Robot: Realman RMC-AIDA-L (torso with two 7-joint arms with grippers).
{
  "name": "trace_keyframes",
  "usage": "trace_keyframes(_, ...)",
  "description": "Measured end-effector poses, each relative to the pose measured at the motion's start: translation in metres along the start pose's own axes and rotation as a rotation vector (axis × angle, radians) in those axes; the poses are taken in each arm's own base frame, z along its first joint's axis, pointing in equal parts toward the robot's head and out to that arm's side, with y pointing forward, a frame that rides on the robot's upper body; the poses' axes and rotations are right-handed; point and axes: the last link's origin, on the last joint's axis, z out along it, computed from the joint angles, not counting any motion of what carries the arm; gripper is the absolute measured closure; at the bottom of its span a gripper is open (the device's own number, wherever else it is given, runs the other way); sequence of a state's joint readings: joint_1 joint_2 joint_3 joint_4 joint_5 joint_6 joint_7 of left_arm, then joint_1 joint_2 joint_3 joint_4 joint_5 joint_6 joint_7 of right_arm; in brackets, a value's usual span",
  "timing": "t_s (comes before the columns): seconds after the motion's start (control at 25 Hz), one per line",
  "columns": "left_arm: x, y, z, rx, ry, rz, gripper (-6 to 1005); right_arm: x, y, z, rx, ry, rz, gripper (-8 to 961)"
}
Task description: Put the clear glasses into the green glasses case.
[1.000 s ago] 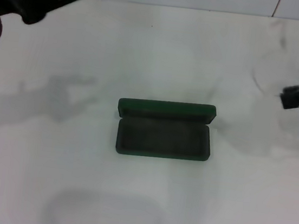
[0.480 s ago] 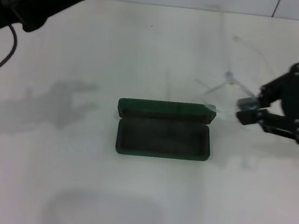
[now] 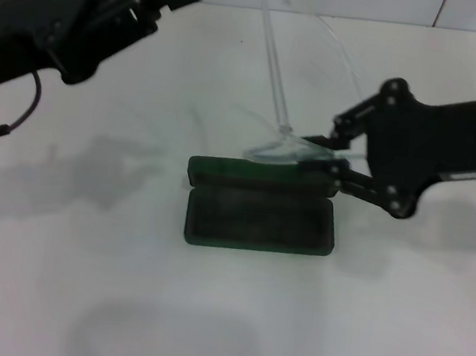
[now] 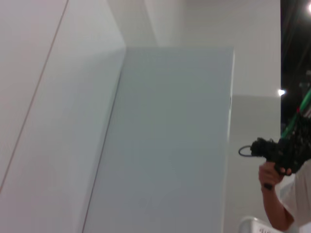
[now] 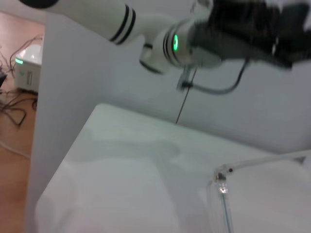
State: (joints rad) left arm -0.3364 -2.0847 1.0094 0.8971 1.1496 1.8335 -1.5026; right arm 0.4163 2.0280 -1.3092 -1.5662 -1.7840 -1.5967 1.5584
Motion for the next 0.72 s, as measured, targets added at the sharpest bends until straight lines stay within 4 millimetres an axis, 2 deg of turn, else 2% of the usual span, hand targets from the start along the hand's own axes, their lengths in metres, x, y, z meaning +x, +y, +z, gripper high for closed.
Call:
trace_keyframes(0.24, -0.009, 0.002, 0.006, -0.029, -0.035, 0.001, 788, 0.001, -0.002, 0.022, 0.019, -0.031, -0.071, 836)
trace_keyframes(0.52, -0.014, 0.007, 0.008, -0.046, -0.038, 0.005, 801, 0.001, -0.001, 0.047, 0.027, -0.025, -0.111, 836)
trace_keyframes(0.72, -0.02, 0.009, 0.009, -0.058, -0.049, 0.004, 837, -0.004, 0.002, 0.056, 0.013, -0.047, -0.123, 836)
